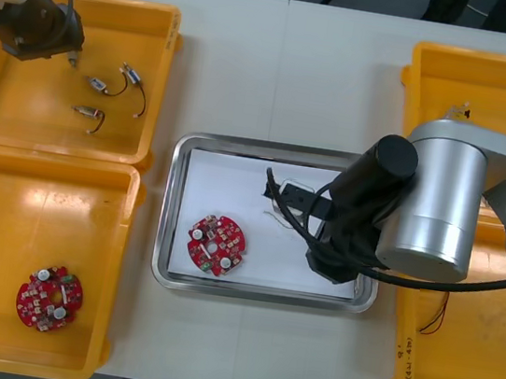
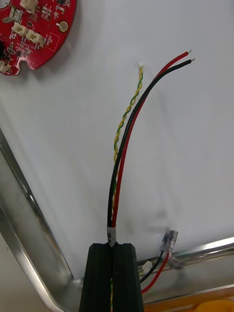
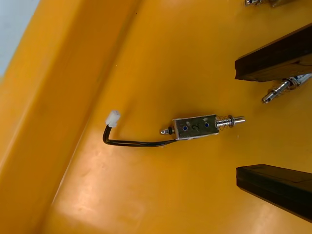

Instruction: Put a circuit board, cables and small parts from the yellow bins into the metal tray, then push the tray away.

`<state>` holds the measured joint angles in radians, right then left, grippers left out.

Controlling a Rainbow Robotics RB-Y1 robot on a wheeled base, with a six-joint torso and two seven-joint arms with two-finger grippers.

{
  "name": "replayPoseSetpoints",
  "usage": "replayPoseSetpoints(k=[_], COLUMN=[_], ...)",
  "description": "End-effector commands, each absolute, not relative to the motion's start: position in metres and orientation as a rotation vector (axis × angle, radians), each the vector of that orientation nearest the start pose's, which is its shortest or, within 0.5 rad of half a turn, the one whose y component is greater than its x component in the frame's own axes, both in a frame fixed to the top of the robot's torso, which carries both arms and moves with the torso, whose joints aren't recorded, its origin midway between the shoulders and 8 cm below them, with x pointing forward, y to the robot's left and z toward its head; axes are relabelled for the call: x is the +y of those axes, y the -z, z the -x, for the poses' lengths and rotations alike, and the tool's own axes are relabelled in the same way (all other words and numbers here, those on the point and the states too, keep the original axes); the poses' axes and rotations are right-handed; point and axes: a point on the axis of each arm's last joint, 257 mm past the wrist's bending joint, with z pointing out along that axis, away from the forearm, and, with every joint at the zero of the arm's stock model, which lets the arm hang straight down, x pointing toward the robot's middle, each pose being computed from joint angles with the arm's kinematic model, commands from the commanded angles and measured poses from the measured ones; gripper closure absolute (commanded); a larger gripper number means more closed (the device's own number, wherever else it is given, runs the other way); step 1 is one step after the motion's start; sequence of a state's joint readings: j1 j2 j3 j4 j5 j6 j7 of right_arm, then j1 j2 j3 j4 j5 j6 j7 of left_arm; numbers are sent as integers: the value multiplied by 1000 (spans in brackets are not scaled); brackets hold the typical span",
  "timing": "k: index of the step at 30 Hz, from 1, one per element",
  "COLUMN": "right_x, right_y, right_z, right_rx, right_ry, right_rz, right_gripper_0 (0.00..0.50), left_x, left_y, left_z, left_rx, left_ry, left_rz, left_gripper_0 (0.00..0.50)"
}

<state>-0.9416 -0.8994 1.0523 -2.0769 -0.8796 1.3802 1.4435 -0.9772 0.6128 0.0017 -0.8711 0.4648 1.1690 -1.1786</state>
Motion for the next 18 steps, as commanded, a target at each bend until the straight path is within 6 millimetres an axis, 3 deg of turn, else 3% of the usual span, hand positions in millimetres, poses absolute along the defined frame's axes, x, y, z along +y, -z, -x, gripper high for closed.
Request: replayPoseSetpoints(k=[1, 7, 18], right_x=[-92, -91, -89], right_y=[250, 272, 281], right_z=[-406, -402, -398], right_rx=[2157, 2202, 2221], right_ry=[194, 184, 167], right_rz=[1653, 1670, 1674], right_gripper_0=[500, 500, 500], left_x=[368, 367, 373], left_y=[112, 120, 121], left_z=[-683, -688, -692], left_rx=[2269, 2249, 2208], left_ry=[112, 92, 14], left_rz=[482, 509, 536], left_gripper_0=[0, 0, 0])
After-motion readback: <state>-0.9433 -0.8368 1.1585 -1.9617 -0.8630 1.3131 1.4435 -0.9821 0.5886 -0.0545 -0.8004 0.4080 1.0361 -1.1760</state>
